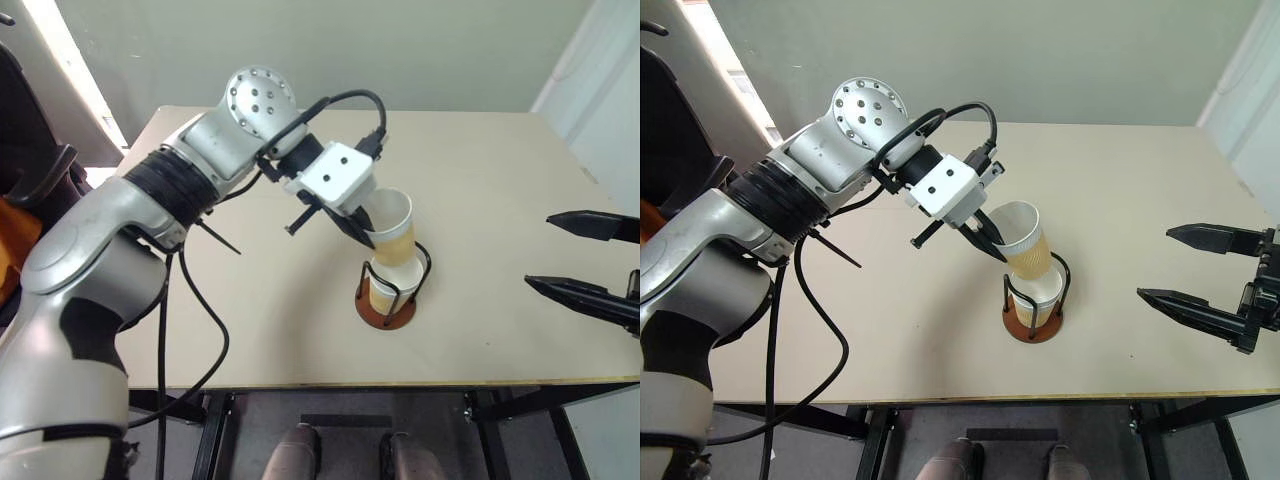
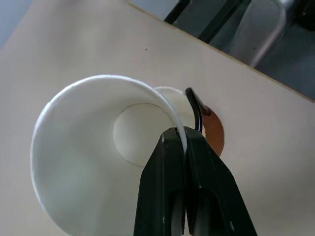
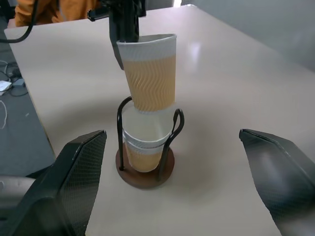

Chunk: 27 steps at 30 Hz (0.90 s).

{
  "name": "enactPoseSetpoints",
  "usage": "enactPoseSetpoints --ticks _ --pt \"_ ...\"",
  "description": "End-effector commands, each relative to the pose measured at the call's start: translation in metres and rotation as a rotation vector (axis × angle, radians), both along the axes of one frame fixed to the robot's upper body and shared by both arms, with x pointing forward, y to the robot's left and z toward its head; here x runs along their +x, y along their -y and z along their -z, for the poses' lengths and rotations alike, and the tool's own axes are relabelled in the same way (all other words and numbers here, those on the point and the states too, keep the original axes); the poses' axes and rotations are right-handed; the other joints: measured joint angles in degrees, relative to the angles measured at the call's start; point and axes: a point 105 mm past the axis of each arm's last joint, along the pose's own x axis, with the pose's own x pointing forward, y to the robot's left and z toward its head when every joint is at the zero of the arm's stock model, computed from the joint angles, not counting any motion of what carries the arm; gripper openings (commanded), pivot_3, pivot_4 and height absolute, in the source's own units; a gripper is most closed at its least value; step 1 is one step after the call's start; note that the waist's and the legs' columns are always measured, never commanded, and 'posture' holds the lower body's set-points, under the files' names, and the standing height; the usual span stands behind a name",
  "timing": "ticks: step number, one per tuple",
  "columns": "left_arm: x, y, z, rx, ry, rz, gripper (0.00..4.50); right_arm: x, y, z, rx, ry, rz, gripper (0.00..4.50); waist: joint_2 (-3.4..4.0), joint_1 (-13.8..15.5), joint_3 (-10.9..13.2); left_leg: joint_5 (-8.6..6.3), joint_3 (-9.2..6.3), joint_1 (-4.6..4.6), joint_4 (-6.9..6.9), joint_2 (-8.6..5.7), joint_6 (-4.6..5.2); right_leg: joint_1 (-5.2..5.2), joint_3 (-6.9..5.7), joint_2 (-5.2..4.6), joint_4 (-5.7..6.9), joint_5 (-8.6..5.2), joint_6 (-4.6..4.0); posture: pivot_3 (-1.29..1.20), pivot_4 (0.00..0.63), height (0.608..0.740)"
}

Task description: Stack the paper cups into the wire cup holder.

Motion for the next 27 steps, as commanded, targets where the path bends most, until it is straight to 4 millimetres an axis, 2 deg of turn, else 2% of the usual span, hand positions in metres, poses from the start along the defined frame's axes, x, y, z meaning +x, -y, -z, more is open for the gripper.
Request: enactPoseSetpoints --ticks 1,6,8,14,18,26,27 --pt "-0.009 0.007 -0.008 0.016 0.033 0.076 0.02 -0.005 0.001 -0.011 -0.025 0.059 0.023 4.50 0.00 0.1 0.0 -0.05 0.01 -0.01 0.07 0.00 0.03 0.02 -0.01 -0.01 -0.02 0.02 0.04 0.00 0.150 0.740" --pt "-0.008 0.017 -0.005 0.017 0.051 0.102 0.02 -0.006 0.003 -0.007 -0.034 0.041 0.047 4.50 0.00 0.2 0.0 -0.27 0.07 -0.02 0.31 0.01 0.19 0.13 -0.02 -0.01 -0.07 0.05 0.09 0.00 0.150 0.740" --pt "-0.008 0.018 -0.003 0.023 0.058 0.107 0.02 -0.007 0.003 -0.007 -0.036 0.040 0.051 4.50 0.00 0.2 0.0 -0.47 0.05 -0.03 0.37 0.02 0.52 0.16 -0.02 -0.04 -0.11 0.07 0.13 0.00 0.150 0.740" --pt "-0.006 0.019 0.001 0.055 0.084 0.112 0.02 -0.009 0.004 -0.007 -0.039 0.039 0.065 4.50 0.01 0.2 0.0 -0.48 0.14 0.05 0.38 0.04 0.53 0.17 0.01 0.00 -0.09 0.09 0.15 0.00 0.150 0.740" --pt "-0.005 0.019 0.004 0.067 0.094 0.117 0.87 -0.009 0.005 -0.007 -0.043 0.036 0.073 4.50 0.01 0.2 0.0 -0.48 0.14 0.06 0.40 0.04 0.54 0.22 0.00 0.00 -0.11 0.10 0.16 0.00 0.150 0.740" --pt "-0.002 0.022 0.000 0.036 0.102 0.112 3.70 -0.006 0.006 -0.007 -0.051 0.034 0.079 4.50 0.01 0.2 0.0 -0.48 0.13 0.07 0.41 0.03 0.54 0.24 0.00 -0.01 -0.12 0.10 0.18 0.00 0.150 0.740" --pt "-0.001 0.023 -0.002 0.020 0.102 0.104 3.70 -0.005 0.006 -0.006 -0.050 0.033 0.075 4.50 0.01 0.3 0.0 -0.48 0.13 0.08 0.41 0.03 0.54 0.26 0.00 -0.01 -0.12 0.10 0.18 0.00 0.150 0.740"
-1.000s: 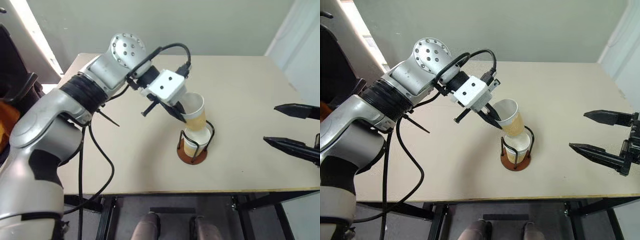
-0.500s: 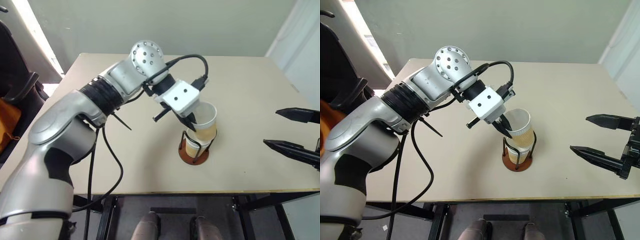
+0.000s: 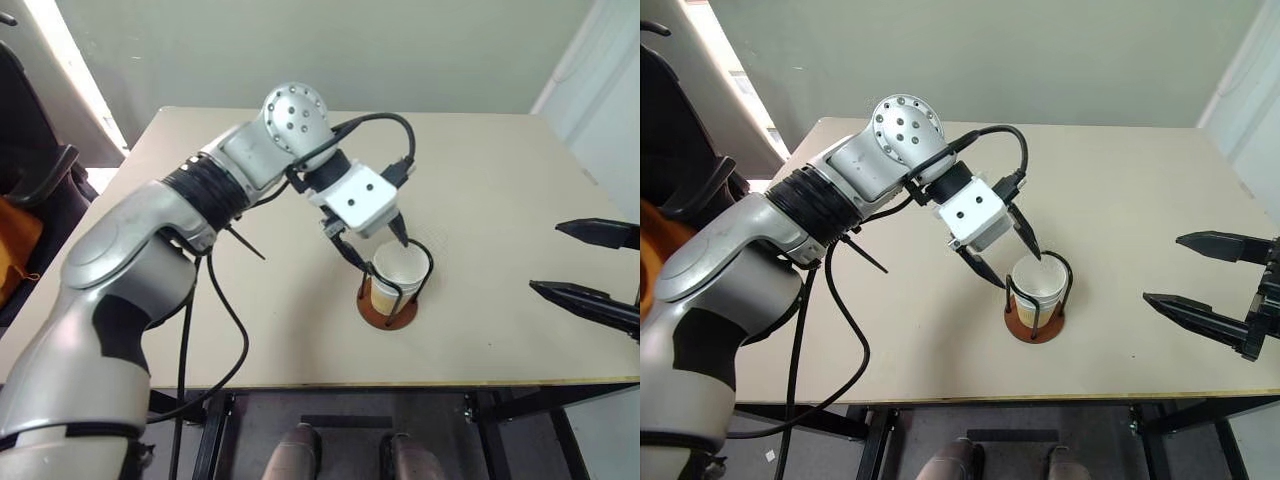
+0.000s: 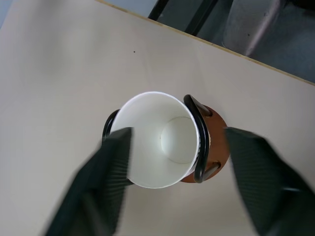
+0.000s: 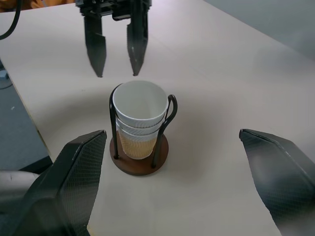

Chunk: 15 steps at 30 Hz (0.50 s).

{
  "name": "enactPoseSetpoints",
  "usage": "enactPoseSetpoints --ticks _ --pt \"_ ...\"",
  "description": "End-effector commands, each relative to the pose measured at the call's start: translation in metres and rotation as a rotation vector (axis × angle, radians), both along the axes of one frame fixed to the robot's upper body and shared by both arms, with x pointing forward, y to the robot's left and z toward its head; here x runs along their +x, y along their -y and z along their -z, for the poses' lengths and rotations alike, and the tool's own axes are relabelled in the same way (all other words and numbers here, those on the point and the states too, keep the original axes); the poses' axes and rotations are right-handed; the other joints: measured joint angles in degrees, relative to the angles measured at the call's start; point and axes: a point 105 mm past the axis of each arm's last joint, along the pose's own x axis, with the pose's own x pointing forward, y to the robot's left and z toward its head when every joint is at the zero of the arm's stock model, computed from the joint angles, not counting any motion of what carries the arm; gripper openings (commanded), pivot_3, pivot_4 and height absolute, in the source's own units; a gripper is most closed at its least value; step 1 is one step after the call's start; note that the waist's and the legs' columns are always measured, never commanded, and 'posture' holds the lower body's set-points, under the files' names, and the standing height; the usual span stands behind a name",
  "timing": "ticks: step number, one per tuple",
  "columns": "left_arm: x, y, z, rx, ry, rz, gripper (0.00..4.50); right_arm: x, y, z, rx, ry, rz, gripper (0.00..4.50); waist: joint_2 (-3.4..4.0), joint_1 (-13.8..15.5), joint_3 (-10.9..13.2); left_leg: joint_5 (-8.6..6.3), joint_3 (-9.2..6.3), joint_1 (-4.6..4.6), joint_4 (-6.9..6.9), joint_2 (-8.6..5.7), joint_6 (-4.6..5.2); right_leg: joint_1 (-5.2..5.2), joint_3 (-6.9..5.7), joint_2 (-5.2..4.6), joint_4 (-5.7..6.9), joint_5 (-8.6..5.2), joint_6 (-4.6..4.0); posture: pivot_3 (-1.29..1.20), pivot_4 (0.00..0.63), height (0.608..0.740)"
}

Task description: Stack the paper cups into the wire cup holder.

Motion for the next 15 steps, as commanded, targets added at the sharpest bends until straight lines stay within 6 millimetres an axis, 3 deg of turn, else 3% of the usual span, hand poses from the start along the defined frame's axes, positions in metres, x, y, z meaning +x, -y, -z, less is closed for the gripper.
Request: enactPoseSetpoints --ticks 1,7,9,15 --pt "0.002 0.002 -0.019 -0.062 0.025 0.002 3.70 0.000 -0.001 -0.010 -0.026 0.054 -0.004 4.50 0.00 0.0 0.0 0.00 0.00 -0.01 0.01 0.00 0.00 0.00 0.00 0.00 -0.01 0.01 0.01 0.00 0.150 0.740" --pt "0.018 -0.010 -0.044 -0.299 -0.108 -0.157 3.70 0.012 0.000 -0.010 -0.018 0.055 -0.019 4.50 0.04 -0.1 0.0 0.01 0.06 0.10 0.00 0.02 -0.01 0.04 0.01 0.05 0.01 0.00 0.03 0.00 0.150 0.740" --pt "0.027 -0.017 -0.059 -0.462 -0.148 -0.239 3.70 0.024 0.008 -0.015 -0.004 0.079 0.028 4.50 0.05 -0.2 0.0 0.04 0.09 0.13 0.00 0.02 -0.02 0.06 0.01 0.07 0.02 -0.01 0.05 0.00 0.150 0.740" --pt "0.078 -0.040 -0.100 -0.904 -0.063 -0.629 3.70 0.070 0.032 -0.025 -0.020 0.179 0.164 4.50 0.05 -0.4 0.0 0.38 0.11 0.30 0.01 0.02 -0.33 0.22 0.10 0.00 -0.01 0.01 0.11 0.00 0.150 0.740"
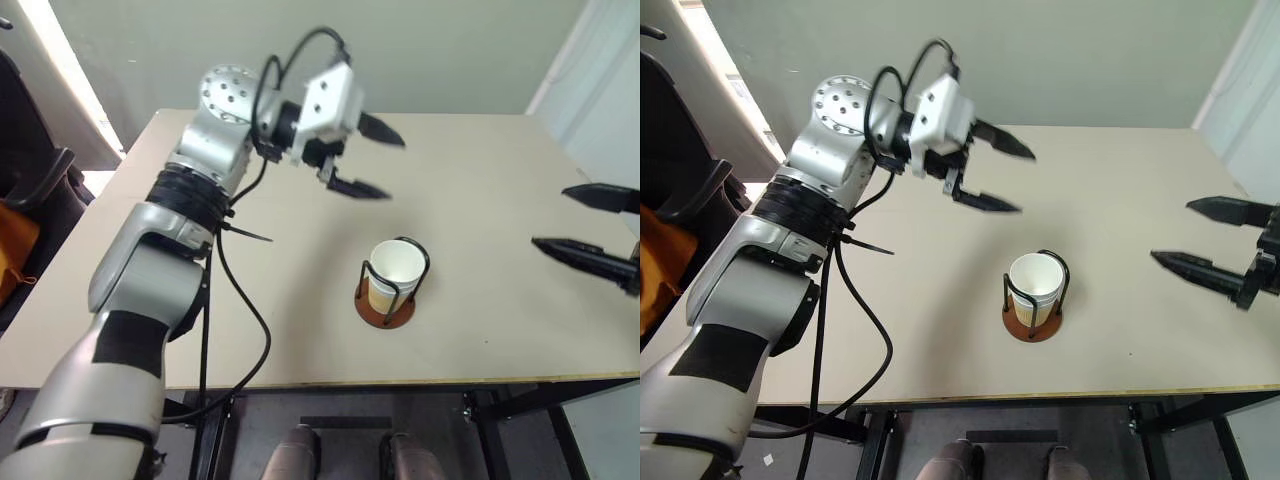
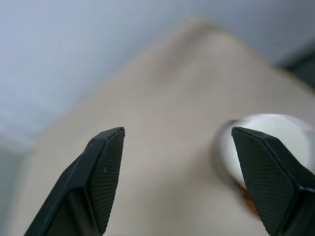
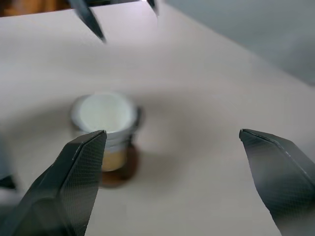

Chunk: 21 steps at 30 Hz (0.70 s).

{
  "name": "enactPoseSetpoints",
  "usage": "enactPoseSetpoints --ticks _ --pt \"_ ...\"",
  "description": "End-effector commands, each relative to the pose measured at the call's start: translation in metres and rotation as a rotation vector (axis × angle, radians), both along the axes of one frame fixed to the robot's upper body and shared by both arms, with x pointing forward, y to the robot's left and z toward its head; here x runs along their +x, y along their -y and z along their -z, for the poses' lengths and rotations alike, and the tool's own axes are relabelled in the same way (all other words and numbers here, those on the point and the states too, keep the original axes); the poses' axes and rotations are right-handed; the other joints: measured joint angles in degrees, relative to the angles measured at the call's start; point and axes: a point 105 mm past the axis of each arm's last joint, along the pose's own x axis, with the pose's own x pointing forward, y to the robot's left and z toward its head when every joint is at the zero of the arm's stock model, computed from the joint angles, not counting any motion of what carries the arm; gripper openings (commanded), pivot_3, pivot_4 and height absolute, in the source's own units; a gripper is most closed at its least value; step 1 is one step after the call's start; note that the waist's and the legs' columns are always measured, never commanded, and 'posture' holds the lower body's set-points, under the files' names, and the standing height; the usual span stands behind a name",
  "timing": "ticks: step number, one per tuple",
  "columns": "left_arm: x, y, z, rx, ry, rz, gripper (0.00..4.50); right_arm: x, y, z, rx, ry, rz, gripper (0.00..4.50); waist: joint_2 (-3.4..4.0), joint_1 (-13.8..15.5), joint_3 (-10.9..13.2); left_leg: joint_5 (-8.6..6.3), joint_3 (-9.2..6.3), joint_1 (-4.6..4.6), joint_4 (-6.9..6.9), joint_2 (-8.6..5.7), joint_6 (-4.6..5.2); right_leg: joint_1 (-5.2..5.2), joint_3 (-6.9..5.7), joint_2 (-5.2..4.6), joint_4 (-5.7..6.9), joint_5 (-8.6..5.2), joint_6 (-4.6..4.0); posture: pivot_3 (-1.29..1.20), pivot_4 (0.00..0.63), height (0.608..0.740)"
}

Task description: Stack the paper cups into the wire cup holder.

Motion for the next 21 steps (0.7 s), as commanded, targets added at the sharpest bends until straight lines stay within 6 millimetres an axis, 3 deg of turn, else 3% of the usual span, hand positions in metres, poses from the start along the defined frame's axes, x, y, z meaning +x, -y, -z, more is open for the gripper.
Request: enactPoseSetpoints --ticks 1,4,6,12,15,21 --pt "0.030 -0.012 -0.046 -0.282 0.085 -0.285 3.70 0.027 0.010 -0.012 -0.030 0.098 0.079 4.50 0.02 0.0 0.0 0.01 -0.02 0.11 0.00 -0.01 0.02 0.09 0.00 0.02 0.00 0.00 0.00 0.00 0.150 0.740" --pt "0.046 -0.029 -0.094 -0.539 0.139 -0.507 3.70 0.046 0.008 -0.019 -0.022 0.132 0.069 4.50 -0.03 0.1 0.0 0.10 -0.03 0.11 -0.02 -0.03 0.08 0.11 0.00 -0.02 0.00 0.07 0.05 0.00 0.150 0.740" --pt "0.045 -0.042 -0.129 -0.681 0.190 -0.607 3.70 0.054 0.004 -0.023 -0.024 0.146 0.046 4.50 -0.03 0.0 0.1 0.17 0.01 0.03 -0.10 -0.03 0.03 0.04 -0.04 0.03 -0.11 0.17 0.05 0.00 0.150 0.740" --pt "0.014 -0.065 -0.217 -0.973 0.269 -0.707 3.70 0.068 0.002 -0.035 -0.026 0.174 0.016 4.50 -0.03 -0.1 0.1 -0.03 0.14 -0.09 -0.26 -0.13 0.04 -0.11 0.09 0.02 -0.38 -0.13 0.12 0.00 0.150 0.740" --pt "0.001 -0.065 -0.235 -1.004 0.337 -0.706 3.70 0.069 0.005 -0.033 -0.049 0.162 0.016 4.50 -0.02 0.1 0.1 -0.29 0.13 -0.12 -0.25 -0.21 0.04 -0.13 0.18 0.02 -0.36 -0.44 0.23 0.00 0.150 0.740" --pt "-0.001 -0.054 -0.237 -1.002 0.334 -0.676 3.70 0.070 0.007 -0.039 -0.045 0.176 0.024 4.50 -0.03 0.3 0.2 -0.59 0.15 -0.18 -0.10 -0.16 -0.03 -0.23 0.25 0.06 -0.33 -0.60 0.21 0.00 0.150 0.740"
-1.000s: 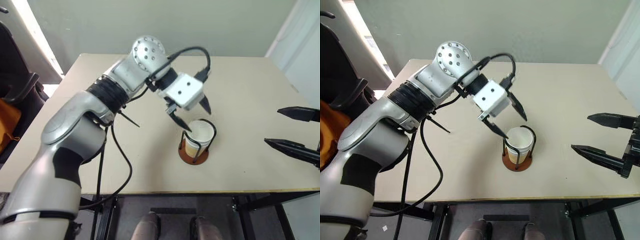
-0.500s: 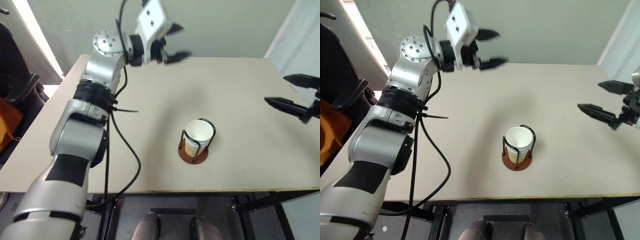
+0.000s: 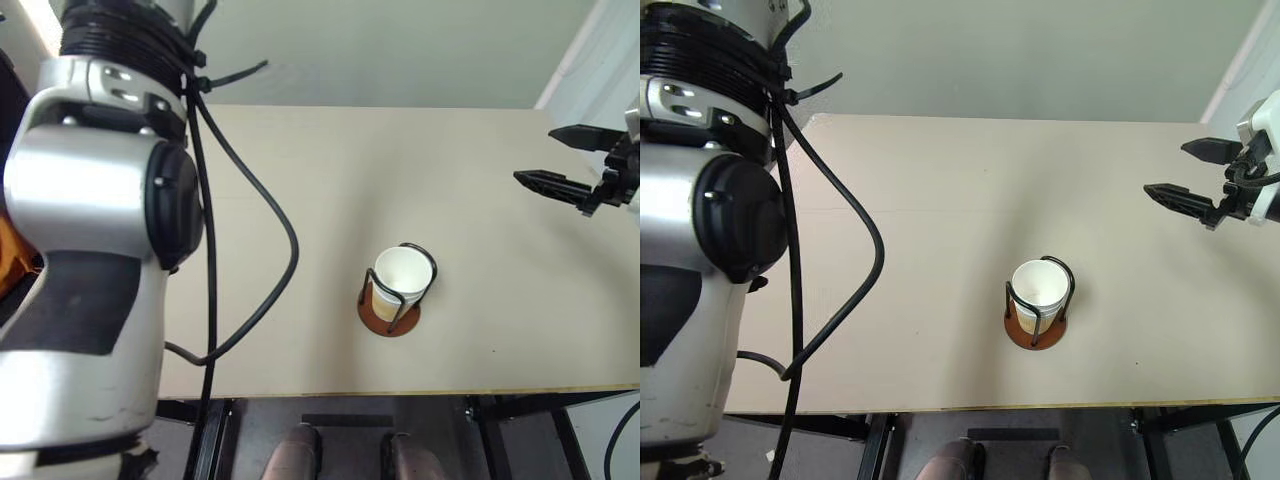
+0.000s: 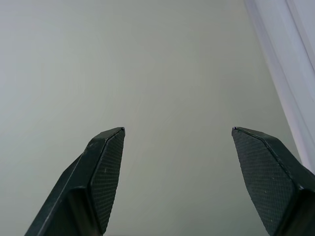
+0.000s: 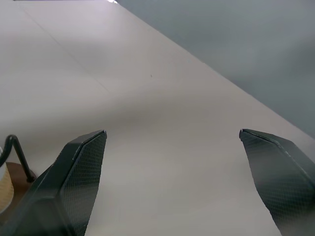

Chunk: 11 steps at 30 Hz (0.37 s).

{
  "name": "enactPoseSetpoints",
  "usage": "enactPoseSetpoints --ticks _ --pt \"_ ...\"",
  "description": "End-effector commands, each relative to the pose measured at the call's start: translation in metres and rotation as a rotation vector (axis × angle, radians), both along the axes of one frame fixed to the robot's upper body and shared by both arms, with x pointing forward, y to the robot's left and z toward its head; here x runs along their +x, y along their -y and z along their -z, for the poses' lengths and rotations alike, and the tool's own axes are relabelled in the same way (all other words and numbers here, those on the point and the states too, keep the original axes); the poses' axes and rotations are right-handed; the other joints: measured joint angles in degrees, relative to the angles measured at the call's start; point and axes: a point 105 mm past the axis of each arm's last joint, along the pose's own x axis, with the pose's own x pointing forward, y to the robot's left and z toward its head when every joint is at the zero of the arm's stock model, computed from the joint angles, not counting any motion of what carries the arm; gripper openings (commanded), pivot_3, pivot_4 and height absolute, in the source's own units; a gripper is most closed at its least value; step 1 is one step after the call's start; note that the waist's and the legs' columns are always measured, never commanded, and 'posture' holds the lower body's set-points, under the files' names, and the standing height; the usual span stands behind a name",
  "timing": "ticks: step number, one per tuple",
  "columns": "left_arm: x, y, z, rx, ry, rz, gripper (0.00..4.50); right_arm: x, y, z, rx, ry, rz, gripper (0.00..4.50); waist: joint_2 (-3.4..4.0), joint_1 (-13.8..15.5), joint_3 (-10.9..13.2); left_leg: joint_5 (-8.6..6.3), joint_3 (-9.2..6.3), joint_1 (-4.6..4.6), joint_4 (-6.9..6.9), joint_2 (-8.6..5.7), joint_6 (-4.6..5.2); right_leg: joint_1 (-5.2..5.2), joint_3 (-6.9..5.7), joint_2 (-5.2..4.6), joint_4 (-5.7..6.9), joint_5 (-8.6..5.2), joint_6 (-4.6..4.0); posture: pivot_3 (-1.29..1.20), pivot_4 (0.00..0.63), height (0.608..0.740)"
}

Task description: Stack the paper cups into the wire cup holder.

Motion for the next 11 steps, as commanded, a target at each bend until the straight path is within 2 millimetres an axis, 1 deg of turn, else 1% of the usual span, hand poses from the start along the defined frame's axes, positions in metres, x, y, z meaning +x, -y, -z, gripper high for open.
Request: enactPoseSetpoints --ticks 1,2,4,5,8,10,11 --pt "-0.018 0.006 -0.020 -0.005 0.077 0.024 3.70 -0.005 0.000 -0.019 -0.008 0.067 0.000 4.50 0.00 0.0 0.0 -0.01 0.05 -0.01 0.02 -0.02 -0.01 -0.04 0.00 -0.02 0.03 0.00 0.00 0.00 0.150 0.740" --pt "-0.013 0.005 -0.014 0.001 0.056 0.023 3.70 -0.006 0.001 -0.016 -0.012 0.058 0.004 4.50 0.00 0.0 0.0 -0.02 0.01 -0.02 0.04 0.02 -0.01 -0.04 0.05 -0.13 0.02 0.00 0.00 0.00 0.150 0.740" --pt "-0.003 0.001 -0.002 0.020 0.010 0.013 3.70 -0.008 0.001 -0.012 -0.018 0.043 0.008 4.50 0.00 0.0 0.0 -0.04 0.06 0.02 0.01 0.03 -0.01 -0.04 0.07 -0.05 0.04 0.00 0.00 0.00 0.150 0.740" --pt "0.006 -0.002 0.010 0.047 -0.025 -0.006 3.70 -0.010 0.000 -0.010 -0.021 0.035 0.000 4.50 0.01 -0.1 0.0 -0.05 0.05 0.05 0.05 0.07 -0.02 -0.03 0.13 -0.09 0.06 0.00 0.00 0.00 0.150 0.740" --pt "0.046 -0.031 0.077 0.168 -0.202 -0.102 3.70 -0.021 -0.008 0.001 -0.030 -0.017 -0.058 4.50 0.29 -0.2 -0.1 -0.07 0.22 0.39 -0.01 0.06 -0.03 0.13 0.40 -0.05 0.20 0.00 0.00 0.00 0.150 0.740" --pt "0.056 -0.044 0.102 0.204 -0.270 -0.135 3.70 -0.026 -0.013 0.007 -0.042 -0.041 -0.082 4.50 0.31 -0.6 0.0 -0.07 0.46 0.67 -0.03 0.03 -0.03 0.14 0.69 0.09 0.46 -0.01 0.01 0.00 0.150 0.740" --pt "0.063 -0.054 0.124 0.242 -0.324 -0.152 3.70 -0.028 -0.014 0.010 -0.050 -0.046 -0.088 4.50 0.31 -0.6 0.0 -0.06 0.69 0.81 -0.03 0.08 -0.03 0.13 0.86 0.10 0.63 -0.03 0.00 0.00 0.150 0.740"
